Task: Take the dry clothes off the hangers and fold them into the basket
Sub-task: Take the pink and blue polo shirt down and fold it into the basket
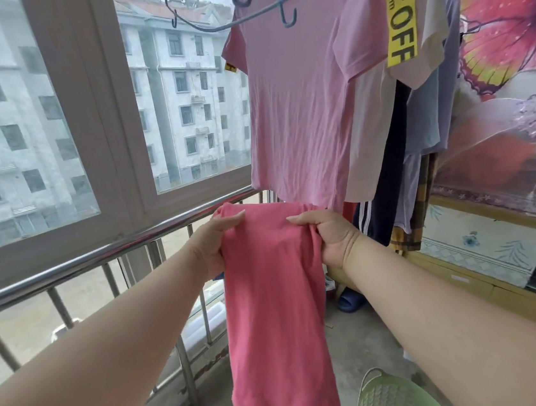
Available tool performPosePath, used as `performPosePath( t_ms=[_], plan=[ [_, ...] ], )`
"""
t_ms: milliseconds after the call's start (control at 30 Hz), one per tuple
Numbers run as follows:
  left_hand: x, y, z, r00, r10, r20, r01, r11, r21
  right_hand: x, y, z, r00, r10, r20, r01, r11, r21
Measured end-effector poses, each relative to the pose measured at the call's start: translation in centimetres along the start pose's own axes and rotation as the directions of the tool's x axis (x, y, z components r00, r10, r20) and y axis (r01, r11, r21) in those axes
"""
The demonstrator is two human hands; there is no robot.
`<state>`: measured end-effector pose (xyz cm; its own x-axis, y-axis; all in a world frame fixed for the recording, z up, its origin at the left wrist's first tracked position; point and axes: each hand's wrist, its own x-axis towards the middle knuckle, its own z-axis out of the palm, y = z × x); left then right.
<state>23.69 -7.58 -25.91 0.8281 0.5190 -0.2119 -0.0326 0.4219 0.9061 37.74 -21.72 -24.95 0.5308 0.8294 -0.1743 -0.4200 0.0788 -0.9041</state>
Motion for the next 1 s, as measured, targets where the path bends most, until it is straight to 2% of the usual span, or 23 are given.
performPosePath(
  t_ms=[67, 167, 267, 367, 467, 633, 667, 700, 767, 800, 833, 867, 933, 1000],
  plan=[
    [0.7, 0.2, -0.4, 0.986, 0.042, -0.163, -0.047, 0.999, -0.026, 0.4, -0.1, -0.2, 0.995, 0.005, -0.099, -0.009, 0.999, -0.042],
    [1.4, 0.6, -1.1, 0.935, 0.163, -0.315, -0.162, 0.986, 0.031, 1.5, 0.1, -1.0, 0.958, -0.026, -0.285, 0.001, 0.996, -0.085],
    [1.3, 0.7, -1.4, 0.896, 0.237, -0.375, -0.237, 0.970, 0.047, 2.4, 0.5, -1.3, 0.908, -0.075, -0.412, 0.039, 0.995, -0.095],
    [1.1, 0.7, -1.5, 0.879, 0.295, -0.376, -0.271, 0.956, 0.116, 2.7, 0.5, -1.1, 0.849, -0.224, -0.478, 0.134, 0.967, -0.215],
    [0.9, 1.4, -1.9, 0.867, 0.361, -0.344, -0.286, 0.925, 0.250, 2.6, -0.2, -0.8, 0.856, -0.327, -0.400, 0.203, 0.925, -0.322],
    [0.7, 4.2, -2.2, 0.922, 0.301, -0.244, -0.206, 0.915, 0.348, 2.5, -2.4, -0.6, 0.934, -0.304, -0.186, 0.191, 0.869, -0.457],
    [0.8, 4.8, -2.2, 0.929, 0.296, -0.224, -0.185, 0.893, 0.411, 2.3, -2.9, -0.6, 0.949, -0.293, -0.117, 0.192, 0.830, -0.523],
    [0.9, 5.2, -2.1, 0.931, 0.301, -0.206, -0.153, 0.835, 0.529, 2.0, -3.3, -0.4, 0.959, -0.280, -0.056, 0.180, 0.746, -0.641],
    [0.8, 5.8, -1.8, 0.939, 0.299, -0.170, -0.033, 0.570, 0.821, 1.4, -3.7, 0.1, 0.968, -0.251, 0.001, 0.108, 0.413, -0.904],
    [0.6, 5.8, -1.6, 0.947, 0.281, -0.158, 0.017, 0.447, 0.895, 1.2, -3.7, 0.4, 0.969, -0.248, 0.007, 0.070, 0.246, -0.967],
    [0.6, 5.9, -1.5, 0.959, 0.238, -0.154, 0.051, 0.392, 0.919, 1.1, -3.6, 0.5, 0.969, -0.246, 0.006, 0.042, 0.140, -0.989],
    [0.6, 5.8, -1.3, 0.971, 0.181, -0.155, 0.077, 0.377, 0.923, 1.1, -3.4, 0.5, 0.972, -0.236, -0.005, 0.018, 0.095, -0.995],
    [0.5, 5.6, -1.4, 0.985, 0.101, -0.143, 0.100, 0.349, 0.932, 1.1, -3.1, 0.2, 0.979, -0.203, -0.016, 0.001, 0.083, -0.997],
    [0.8, 5.2, -1.6, 0.990, 0.065, -0.124, 0.102, 0.266, 0.959, 0.9, -2.9, 0.0, 0.983, -0.183, -0.004, 0.008, 0.066, -0.998]
  ],
)
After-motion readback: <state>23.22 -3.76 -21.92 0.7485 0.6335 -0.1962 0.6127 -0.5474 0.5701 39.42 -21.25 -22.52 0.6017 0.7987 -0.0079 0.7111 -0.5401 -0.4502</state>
